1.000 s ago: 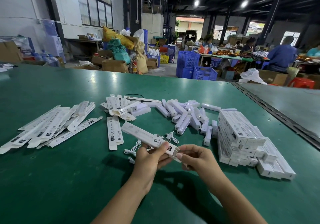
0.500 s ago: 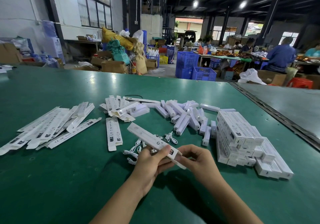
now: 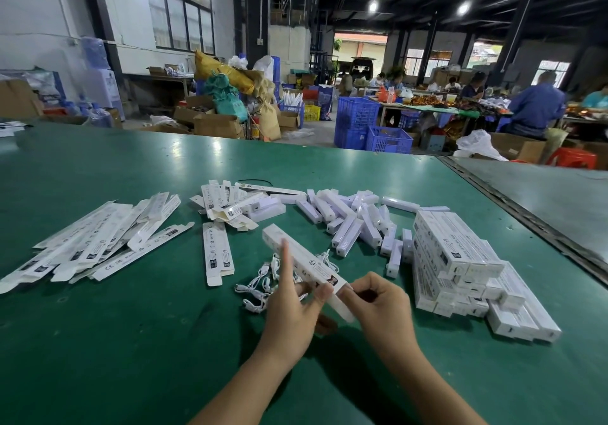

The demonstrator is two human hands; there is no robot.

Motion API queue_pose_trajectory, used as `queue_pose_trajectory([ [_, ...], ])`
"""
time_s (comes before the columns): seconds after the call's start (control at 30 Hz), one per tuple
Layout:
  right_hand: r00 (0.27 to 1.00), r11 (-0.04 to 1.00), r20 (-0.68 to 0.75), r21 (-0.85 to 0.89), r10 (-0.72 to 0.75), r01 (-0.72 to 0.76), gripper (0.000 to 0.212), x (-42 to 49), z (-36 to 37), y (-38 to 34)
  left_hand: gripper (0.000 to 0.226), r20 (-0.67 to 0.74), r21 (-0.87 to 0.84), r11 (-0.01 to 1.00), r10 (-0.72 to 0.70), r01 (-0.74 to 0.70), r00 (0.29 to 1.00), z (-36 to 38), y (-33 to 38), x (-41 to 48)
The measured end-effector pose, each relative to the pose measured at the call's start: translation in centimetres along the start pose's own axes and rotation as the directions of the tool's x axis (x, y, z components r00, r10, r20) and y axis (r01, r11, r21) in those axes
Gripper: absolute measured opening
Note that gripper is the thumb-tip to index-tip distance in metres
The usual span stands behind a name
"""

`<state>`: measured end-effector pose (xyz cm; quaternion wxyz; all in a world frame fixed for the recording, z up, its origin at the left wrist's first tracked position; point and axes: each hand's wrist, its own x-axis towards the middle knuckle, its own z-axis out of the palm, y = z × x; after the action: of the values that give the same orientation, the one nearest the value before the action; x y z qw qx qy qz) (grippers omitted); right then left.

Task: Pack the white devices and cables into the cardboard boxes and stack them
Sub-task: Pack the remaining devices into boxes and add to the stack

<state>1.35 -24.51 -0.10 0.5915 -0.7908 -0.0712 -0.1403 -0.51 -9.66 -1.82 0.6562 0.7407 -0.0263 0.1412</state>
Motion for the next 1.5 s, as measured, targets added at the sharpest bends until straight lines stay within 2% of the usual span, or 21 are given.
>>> queue_pose_trajectory([
  [0.03, 1.0, 1.0, -0.004, 0.003, -0.001, 0.001, 0.022, 0.0, -0.1, 0.1, 0.094, 0.042, 0.063, 0.998, 0.022, -0.025, 0.999, -0.1, -0.1, 0.0],
  [0.13, 1.0, 0.999, -0.007, 0.032, -0.012, 0.012, 0.023, 0.1, -0.2, 0.2, 0.071, 0.183, 0.079, 0.996, 0.036, -0.051, 0.982, -0.1, -0.4, -0.1],
  [0.23, 0.999, 0.997, 0.024, 0.058, -0.048, 0.047, 0.022, -0.1, -0.4, 0.1, 0.063, 0.185, 0.121, 0.989, 0.064, -0.088, 0.981, -0.1, -0.6, 0.0],
  [0.33, 0.973, 0.978, 0.094, 0.046, -0.209, 0.205, 0.013, -0.2, -0.9, 0.0, 0.057, 0.148, 0.148, 0.983, 0.089, -0.111, 0.985, -0.2, -0.7, 0.1],
  [0.37, 0.949, 0.957, 0.126, 0.042, -0.288, 0.285, 0.006, -0.3, -1.2, -0.3, 0.056, 0.14, 0.136, 0.985, 0.091, -0.11, 0.986, -0.3, -0.6, 0.1],
  [0.4, 0.918, 0.93, 0.152, 0.035, -0.367, 0.366, 0.008, -0.4, -1.4, -0.5, 0.057, 0.133, 0.11, 0.988, 0.089, -0.104, 0.987, -0.4, -0.5, 0.1],
  [0.5, 0.817, 0.831, 0.245, -0.07, -0.522, 0.552, 0.027, -0.3, -1.8, -0.6, 0.063, 0.078, 0.08, 0.99, 0.105, -0.112, 0.991, -0.6, -0.3, 0.3],
  [0.63, 0.719, 0.698, 0.291, -0.19, -0.631, 0.69, 0.033, 0.2, -1.6, -0.2, 0.035, 0.038, 0.113, 0.988, 0.105, -0.109, 0.994, -0.8, -0.4, 0.4],
  [0.77, 0.642, 0.615, 0.28, -0.189, -0.714, 0.766, 0.023, 0.4, -1.2, 0.1, 0.035, 0.062, 0.151, 0.983, 0.099, -0.107, 0.993, -0.9, -0.2, 0.3],
  [0.93, 0.662, 0.626, 0.201, -0.217, -0.722, 0.749, 0.018, 0.2, -0.4, 0.1, 0.033, 0.086, 0.075, 0.993, 0.089, -0.095, 0.992, -0.6, 0.3, 0.4],
  [1.03, 0.715, 0.704, 0.195, -0.136, -0.671, 0.698, 0.017, -0.1, -0.4, 0.0, 0.029, 0.092, 0.052, 0.993, 0.1, -0.105, 0.991, -0.6, 0.1, 0.6],
  [1.2, 0.78, 0.767, 0.183, -0.153, -0.598, 0.623, 0.013, -0.1, -0.8, 0.3, 0.027, 0.119, 0.021, 0.995, 0.09, -0.093, 0.989, -0.6, -0.6, 0.7],
  [1.33, 0.819, 0.798, 0.064, -0.19, -0.571, 0.571, 0.03, -0.3, -0.2, 0.0, 0.025, 0.128, 0.01, 0.996, 0.084, -0.086, 0.988, -0.4, -0.7, 0.7],
  [1.4, 0.825, 0.807, 0.029, -0.192, -0.564, 0.558, 0.032, -0.3, -0.2, 0.1, 0.028, 0.134, 0.017, 0.996, 0.089, -0.092, 0.987, -0.3, -0.8, 0.7],
  [1.5, 0.805, 0.783, 0.034, -0.213, -0.592, 0.584, 0.018, -0.1, -0.4, 0.1, 0.029, 0.149, 0.008, 0.995, 0.092, -0.095, 0.985, -0.3, -1.0, 0.6],
])
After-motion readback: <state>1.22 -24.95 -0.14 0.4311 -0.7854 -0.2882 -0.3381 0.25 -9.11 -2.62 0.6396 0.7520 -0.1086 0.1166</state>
